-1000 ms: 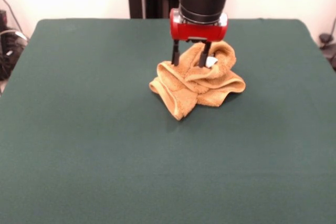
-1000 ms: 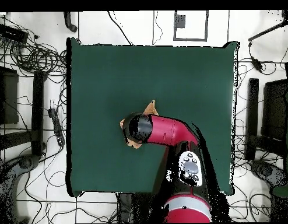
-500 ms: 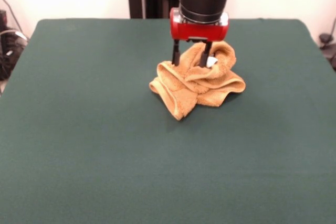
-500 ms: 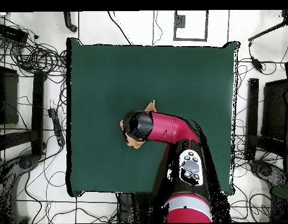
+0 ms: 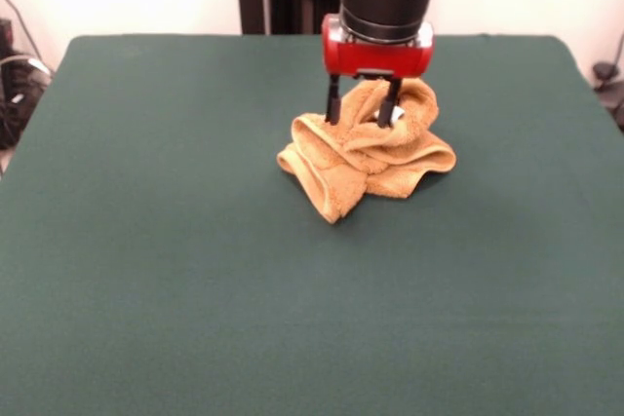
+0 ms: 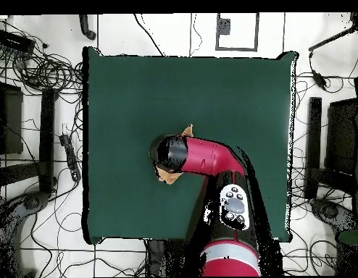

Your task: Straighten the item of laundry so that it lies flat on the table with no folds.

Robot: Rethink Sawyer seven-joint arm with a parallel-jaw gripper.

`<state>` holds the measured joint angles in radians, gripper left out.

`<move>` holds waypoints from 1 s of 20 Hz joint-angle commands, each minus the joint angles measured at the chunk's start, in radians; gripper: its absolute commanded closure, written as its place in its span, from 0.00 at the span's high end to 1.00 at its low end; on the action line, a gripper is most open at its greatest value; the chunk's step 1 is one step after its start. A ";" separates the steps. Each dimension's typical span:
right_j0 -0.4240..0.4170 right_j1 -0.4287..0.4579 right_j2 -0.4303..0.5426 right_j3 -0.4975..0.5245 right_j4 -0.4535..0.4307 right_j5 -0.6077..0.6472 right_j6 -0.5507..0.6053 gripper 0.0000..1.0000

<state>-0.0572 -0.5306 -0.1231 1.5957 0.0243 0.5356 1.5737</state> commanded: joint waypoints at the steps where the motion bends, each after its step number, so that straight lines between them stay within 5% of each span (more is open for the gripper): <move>1: 0.054 0.003 0.038 -0.018 0.062 0.080 0.245 1.00; 20: 0.042 0.031 0.037 0.022 0.058 -0.019 0.240 1.00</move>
<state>-0.0278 -0.5303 -0.1253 1.5919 0.0310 0.5356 1.5737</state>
